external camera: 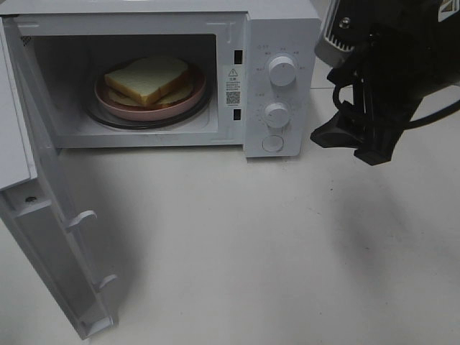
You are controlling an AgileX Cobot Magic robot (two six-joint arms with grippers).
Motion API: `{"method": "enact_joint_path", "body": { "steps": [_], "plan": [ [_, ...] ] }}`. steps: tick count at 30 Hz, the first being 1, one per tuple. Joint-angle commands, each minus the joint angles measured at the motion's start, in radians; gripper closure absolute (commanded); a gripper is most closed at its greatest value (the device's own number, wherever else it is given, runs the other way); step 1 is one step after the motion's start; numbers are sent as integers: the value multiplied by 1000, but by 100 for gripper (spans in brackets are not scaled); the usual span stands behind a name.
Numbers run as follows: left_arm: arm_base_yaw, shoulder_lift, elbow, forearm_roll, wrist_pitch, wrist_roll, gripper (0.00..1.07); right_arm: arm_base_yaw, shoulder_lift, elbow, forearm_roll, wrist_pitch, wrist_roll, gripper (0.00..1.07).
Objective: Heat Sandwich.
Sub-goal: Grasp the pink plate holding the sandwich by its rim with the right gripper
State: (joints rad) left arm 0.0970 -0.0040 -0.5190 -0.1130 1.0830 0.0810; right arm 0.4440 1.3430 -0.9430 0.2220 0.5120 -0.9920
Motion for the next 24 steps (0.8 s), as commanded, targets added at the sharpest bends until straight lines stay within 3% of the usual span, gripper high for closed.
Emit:
{"method": "enact_joint_path", "body": {
  "steps": [1,17,24],
  "plan": [
    [2,-17,3,-1,-14,-5,28,16,43,-45,1,53,-25,32],
    [2,-17,3,-1,-14,-5,28,174,387,-348,-6,124,-106,32],
    [2,-17,3,-1,-14,-5,28,199,515,-460,-1,149,-106,32]
  ]
}}
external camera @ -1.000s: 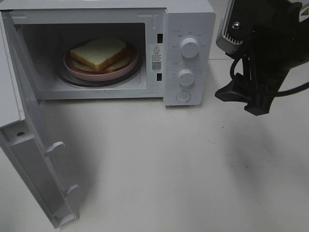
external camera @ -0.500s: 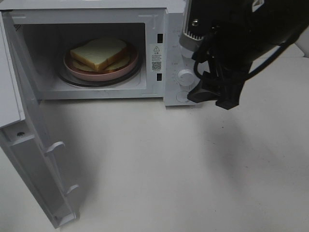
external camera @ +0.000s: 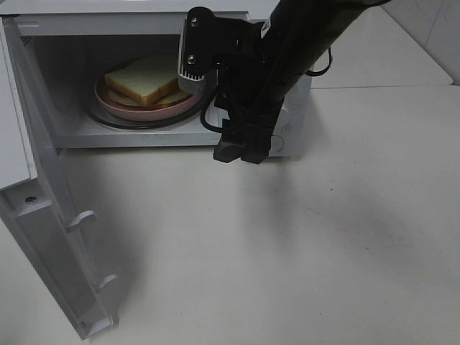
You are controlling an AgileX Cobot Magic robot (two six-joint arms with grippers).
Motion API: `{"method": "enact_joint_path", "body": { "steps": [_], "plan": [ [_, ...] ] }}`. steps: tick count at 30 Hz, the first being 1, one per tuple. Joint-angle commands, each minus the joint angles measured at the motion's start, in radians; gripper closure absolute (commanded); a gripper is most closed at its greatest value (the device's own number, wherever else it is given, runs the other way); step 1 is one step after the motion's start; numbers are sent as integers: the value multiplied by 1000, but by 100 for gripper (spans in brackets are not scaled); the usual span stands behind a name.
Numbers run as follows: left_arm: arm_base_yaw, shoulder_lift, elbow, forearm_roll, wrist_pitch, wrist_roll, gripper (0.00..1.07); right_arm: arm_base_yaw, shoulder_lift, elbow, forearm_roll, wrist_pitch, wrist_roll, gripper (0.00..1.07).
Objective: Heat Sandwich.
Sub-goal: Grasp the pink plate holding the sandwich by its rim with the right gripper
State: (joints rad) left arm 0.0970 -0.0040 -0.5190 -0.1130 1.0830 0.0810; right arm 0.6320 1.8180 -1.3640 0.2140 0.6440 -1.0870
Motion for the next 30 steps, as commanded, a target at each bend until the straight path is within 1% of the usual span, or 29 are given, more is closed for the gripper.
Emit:
{"method": "enact_joint_path", "body": {
  "steps": [1,3,5,7,8,9,12,13,15,16,17,18,20,21,22,23,26,27,28,30],
  "plan": [
    [2,-17,3,-1,-14,-5,28,11,55,-51,7,21,-11,32],
    [2,-17,3,-1,-14,-5,28,11,70,-67,7,26,-11,32],
    [2,-17,3,-1,-14,-5,28,23,112,-120,8,34,-11,32],
    [2,-17,3,-1,-14,-5,28,25,140,-153,8,37,-11,32],
    [2,-17,3,-1,-14,-5,28,25,140,-153,8,37,-11,32],
    [2,-17,3,-1,-14,-5,28,29,173,-187,6,37,-10,32],
    [2,-17,3,-1,-14,-5,28,34,217,-247,6,47,-10,32],
    [2,-17,3,-1,-14,-5,28,34,217,-247,6,47,-10,32],
    [2,-17,3,-1,-14,-5,28,34,275,-324,7,97,-6,32],
    [2,-17,3,-1,-14,-5,28,34,293,-349,7,114,-6,32],
    [2,-17,3,-1,-14,-5,28,34,293,-349,7,114,-6,32],
    [2,-17,3,-1,-14,-5,28,34,345,-415,7,154,-6,32],
    [2,-17,3,-1,-14,-5,28,34,384,-479,7,181,-2,32],
    [2,-17,3,-1,-14,-5,28,34,400,-503,7,188,0,32],
    [2,-17,3,-1,-14,-5,28,34,400,-503,7,188,0,32],
    [2,-17,3,-1,-14,-5,28,34,439,-560,7,196,5,32],
    [2,-17,3,-1,-14,-5,28,34,485,-620,6,196,6,32],
    [2,-17,3,-1,-14,-5,28,34,485,-620,6,196,6,32],
    [2,-17,3,-1,-14,-5,28,31,514,-659,6,197,9,32],
    [2,-17,3,-1,-14,-5,28,31,537,-690,3,197,11,32]
  ]
}}
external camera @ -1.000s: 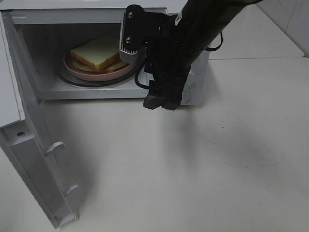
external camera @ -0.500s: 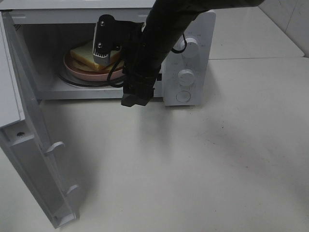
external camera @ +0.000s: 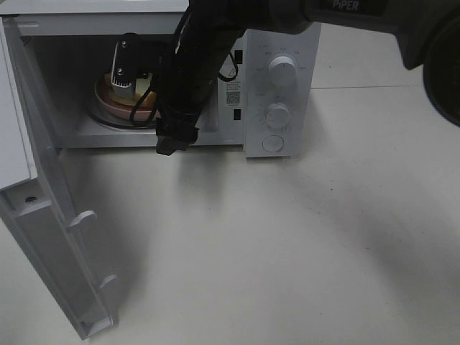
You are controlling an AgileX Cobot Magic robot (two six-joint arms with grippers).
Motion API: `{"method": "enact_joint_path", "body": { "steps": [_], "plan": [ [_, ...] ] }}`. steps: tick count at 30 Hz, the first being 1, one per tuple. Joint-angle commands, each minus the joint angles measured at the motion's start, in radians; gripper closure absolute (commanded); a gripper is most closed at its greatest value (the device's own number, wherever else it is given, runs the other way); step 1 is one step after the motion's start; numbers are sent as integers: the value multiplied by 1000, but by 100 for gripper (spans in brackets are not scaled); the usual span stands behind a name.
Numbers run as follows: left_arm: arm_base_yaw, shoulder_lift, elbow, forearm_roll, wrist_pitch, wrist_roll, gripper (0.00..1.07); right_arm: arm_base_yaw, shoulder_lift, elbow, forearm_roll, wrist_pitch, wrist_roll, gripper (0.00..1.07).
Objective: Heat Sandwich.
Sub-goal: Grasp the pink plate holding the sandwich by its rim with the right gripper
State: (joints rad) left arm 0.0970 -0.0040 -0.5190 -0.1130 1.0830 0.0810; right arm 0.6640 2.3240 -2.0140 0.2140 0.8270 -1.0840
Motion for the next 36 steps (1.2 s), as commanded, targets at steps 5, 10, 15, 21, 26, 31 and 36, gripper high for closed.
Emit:
{"method": "enact_joint_path", "body": {
  "steps": [5,10,15,21,26,31,36],
  "plan": [
    [2,-17,3,-1,-14,-5,28,-10,69,-104,9,13,13,32],
    [2,-17,3,-1,-14,-5,28,-25,101,-162,35,25,27,32],
    [2,-17,3,-1,-14,-5,28,-44,131,-205,34,29,27,32],
    [2,-17,3,-1,-14,-5,28,-70,171,-264,49,22,33,32],
    [2,-17,3,-1,-14,-5,28,-81,178,-273,53,-23,35,32],
    [2,-17,3,-1,-14,-5,28,-93,178,-273,53,-47,35,32],
    [2,-17,3,-1,-14,-5,28,-100,196,-286,54,-58,35,32]
  ]
}}
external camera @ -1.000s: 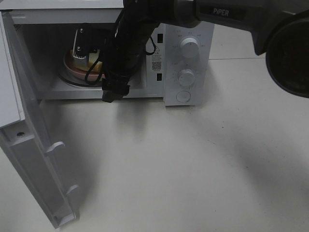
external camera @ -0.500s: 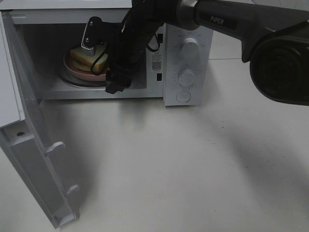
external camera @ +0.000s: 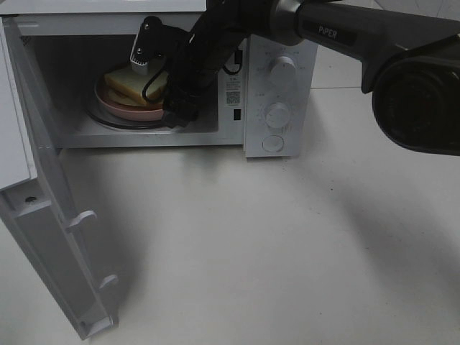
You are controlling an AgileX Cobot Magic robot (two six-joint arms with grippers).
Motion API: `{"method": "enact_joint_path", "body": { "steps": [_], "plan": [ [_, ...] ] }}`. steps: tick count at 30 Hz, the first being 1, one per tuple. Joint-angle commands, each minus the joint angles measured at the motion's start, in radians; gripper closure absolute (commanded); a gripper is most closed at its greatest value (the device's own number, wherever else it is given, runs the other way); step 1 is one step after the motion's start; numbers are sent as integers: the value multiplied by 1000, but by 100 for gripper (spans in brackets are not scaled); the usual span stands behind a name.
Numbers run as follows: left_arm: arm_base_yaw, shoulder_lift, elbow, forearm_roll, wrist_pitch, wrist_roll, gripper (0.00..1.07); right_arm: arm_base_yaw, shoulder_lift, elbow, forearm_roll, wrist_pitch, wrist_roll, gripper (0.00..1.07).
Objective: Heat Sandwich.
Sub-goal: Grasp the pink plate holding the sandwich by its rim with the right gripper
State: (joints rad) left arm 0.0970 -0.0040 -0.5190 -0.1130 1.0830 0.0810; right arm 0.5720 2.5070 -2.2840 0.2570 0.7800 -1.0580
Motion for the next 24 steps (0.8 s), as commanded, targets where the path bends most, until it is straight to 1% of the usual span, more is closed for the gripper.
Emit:
{"method": "enact_joint_path", "body": {
  "steps": [1,7,24],
  "plan": [
    [2,-17,3,-1,-14,-5,28,-11,19,-25,11,-12,9,32],
    [2,-17,3,-1,-14,-5,28,-13,56,-61,15,-24,10,32],
    [2,-17,3,-1,-14,-5,28,-13,111,-61,32,-80,9,32]
  ]
}}
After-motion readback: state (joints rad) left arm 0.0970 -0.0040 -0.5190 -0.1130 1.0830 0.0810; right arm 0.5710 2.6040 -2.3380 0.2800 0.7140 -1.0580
